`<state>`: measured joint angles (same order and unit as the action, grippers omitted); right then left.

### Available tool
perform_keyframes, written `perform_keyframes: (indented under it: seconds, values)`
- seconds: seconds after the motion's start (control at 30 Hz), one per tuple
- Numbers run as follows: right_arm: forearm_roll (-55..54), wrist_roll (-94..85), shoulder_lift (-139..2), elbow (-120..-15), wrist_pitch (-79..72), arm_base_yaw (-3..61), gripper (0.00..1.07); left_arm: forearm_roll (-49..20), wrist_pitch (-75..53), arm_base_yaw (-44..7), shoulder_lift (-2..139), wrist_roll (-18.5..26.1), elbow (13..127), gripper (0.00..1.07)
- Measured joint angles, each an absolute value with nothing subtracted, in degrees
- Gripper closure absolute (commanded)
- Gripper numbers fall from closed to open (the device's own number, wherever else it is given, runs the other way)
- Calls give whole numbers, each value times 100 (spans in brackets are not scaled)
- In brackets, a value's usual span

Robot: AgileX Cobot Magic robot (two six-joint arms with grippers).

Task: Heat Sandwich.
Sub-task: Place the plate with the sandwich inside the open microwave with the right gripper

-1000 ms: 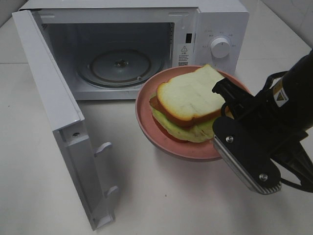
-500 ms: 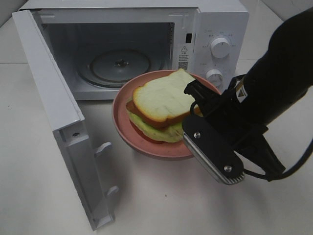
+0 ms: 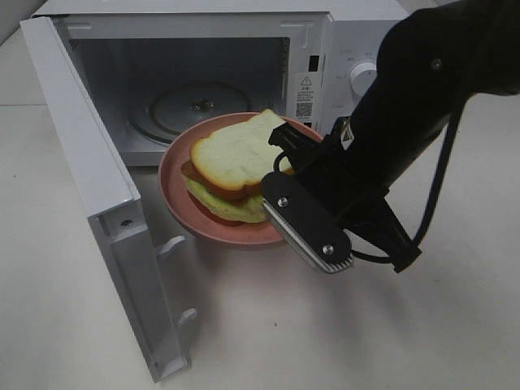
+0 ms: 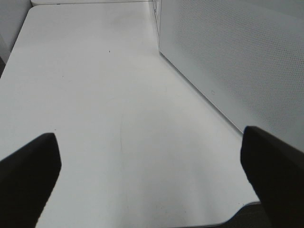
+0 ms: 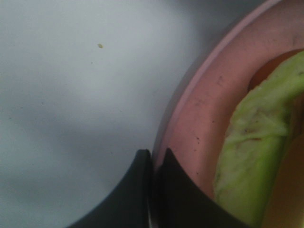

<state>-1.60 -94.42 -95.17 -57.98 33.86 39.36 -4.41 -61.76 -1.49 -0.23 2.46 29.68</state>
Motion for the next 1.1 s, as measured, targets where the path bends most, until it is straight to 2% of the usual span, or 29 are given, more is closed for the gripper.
perform_keyframes:
  seconds: [0.87,1.1]
  values:
    - [-309,-9431,-10886,-7380,3495,3936,107,-441,-6176,-149,-23,246,2968,9]
    - [-189,-9196,-11333,-8147,3850,3936,107,-441,-6176,-149,-23,246,2968,9]
